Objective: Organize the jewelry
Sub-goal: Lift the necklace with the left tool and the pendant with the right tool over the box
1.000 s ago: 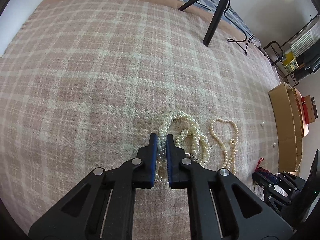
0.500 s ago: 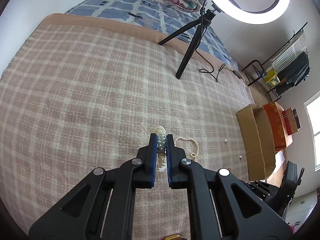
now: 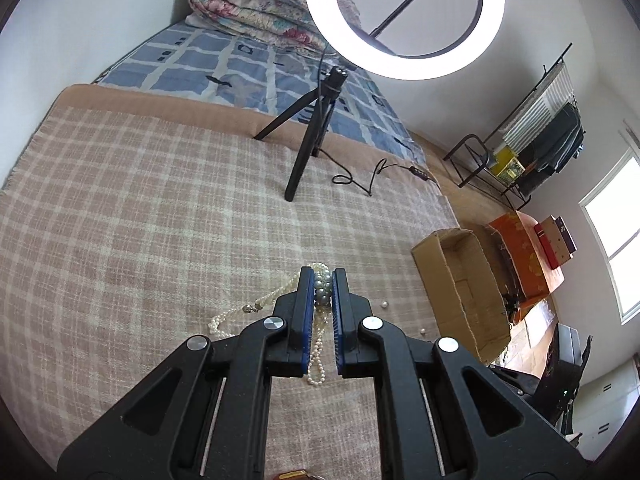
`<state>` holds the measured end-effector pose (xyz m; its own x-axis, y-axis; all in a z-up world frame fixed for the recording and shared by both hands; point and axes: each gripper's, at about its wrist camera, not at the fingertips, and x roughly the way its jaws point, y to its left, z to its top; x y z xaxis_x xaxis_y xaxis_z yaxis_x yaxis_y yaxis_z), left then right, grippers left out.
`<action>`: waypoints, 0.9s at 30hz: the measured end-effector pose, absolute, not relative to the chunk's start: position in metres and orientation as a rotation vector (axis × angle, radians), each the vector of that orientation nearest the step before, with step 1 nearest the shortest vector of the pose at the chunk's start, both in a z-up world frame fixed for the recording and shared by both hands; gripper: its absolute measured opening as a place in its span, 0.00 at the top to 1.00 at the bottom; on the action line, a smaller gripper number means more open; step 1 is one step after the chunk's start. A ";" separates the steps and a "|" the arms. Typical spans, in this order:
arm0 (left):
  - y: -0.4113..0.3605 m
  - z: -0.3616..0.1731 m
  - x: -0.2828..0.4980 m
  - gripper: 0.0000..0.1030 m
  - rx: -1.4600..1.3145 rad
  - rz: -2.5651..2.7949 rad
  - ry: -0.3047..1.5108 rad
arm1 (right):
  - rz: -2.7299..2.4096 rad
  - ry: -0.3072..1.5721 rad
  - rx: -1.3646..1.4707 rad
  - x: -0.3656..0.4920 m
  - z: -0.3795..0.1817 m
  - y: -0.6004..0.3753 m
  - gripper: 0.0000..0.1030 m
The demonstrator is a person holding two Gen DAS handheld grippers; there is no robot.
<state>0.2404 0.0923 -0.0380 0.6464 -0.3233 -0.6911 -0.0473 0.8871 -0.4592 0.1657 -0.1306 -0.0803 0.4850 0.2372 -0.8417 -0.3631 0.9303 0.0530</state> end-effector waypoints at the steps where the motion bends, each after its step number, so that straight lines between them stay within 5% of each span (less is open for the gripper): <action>1: 0.088 -0.033 0.240 0.94 -0.461 -0.173 0.853 | 0.366 0.990 -0.131 0.165 -0.076 -0.133 0.91; 27: -0.068 0.042 0.286 0.94 -0.386 -0.461 0.758 | 0.186 0.845 -0.005 0.152 -0.020 -0.261 0.91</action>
<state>0.2857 -0.0684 0.0420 0.6360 -0.5275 -0.5633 0.2573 0.8331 -0.4897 0.1517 -0.2611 -0.0203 0.6484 0.1612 -0.7441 -0.1653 0.9838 0.0691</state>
